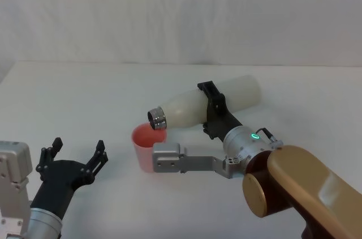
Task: Grasp the thermos with one hand and pour water into the cup lid.
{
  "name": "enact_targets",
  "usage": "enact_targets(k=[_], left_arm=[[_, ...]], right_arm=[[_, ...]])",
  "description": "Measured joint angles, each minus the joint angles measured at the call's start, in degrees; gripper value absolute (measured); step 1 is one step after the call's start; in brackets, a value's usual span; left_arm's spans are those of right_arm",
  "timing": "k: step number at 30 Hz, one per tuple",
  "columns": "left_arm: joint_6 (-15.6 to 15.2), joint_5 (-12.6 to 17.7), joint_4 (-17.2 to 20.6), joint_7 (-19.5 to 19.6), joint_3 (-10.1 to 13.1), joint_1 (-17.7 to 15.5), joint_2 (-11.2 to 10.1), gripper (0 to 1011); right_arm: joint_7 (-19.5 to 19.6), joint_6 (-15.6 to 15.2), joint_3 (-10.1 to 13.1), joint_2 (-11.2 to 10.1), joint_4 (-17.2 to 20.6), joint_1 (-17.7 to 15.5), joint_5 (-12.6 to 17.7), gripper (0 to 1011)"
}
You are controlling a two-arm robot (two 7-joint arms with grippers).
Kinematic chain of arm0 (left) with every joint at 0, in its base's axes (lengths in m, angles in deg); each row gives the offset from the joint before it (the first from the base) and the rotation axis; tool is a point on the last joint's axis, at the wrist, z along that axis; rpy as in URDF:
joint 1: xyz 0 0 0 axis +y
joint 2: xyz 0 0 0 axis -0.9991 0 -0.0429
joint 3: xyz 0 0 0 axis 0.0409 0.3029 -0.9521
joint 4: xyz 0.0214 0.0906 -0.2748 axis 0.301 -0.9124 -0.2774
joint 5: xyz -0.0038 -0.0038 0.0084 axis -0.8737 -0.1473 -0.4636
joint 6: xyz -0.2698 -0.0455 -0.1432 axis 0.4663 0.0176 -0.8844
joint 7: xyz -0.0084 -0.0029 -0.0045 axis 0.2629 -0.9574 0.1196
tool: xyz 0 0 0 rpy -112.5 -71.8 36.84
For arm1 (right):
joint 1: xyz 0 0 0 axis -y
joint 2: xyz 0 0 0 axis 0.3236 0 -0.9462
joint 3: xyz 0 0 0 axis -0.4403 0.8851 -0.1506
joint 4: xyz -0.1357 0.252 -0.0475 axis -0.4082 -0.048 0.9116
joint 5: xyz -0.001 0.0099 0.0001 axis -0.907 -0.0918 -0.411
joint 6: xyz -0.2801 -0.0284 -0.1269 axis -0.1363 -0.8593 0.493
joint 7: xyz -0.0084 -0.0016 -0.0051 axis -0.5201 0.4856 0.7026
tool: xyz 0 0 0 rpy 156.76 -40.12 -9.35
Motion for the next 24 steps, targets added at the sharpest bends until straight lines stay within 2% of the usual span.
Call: enact_targets(k=[24], left_arm=[[0.0, 0.0, 0.0, 0.0, 0.0, 0.0, 0.0, 1001]], right_arm=[[-0.4, 0.0, -0.5, -0.2, -0.1, 0.4, -0.9, 952]])
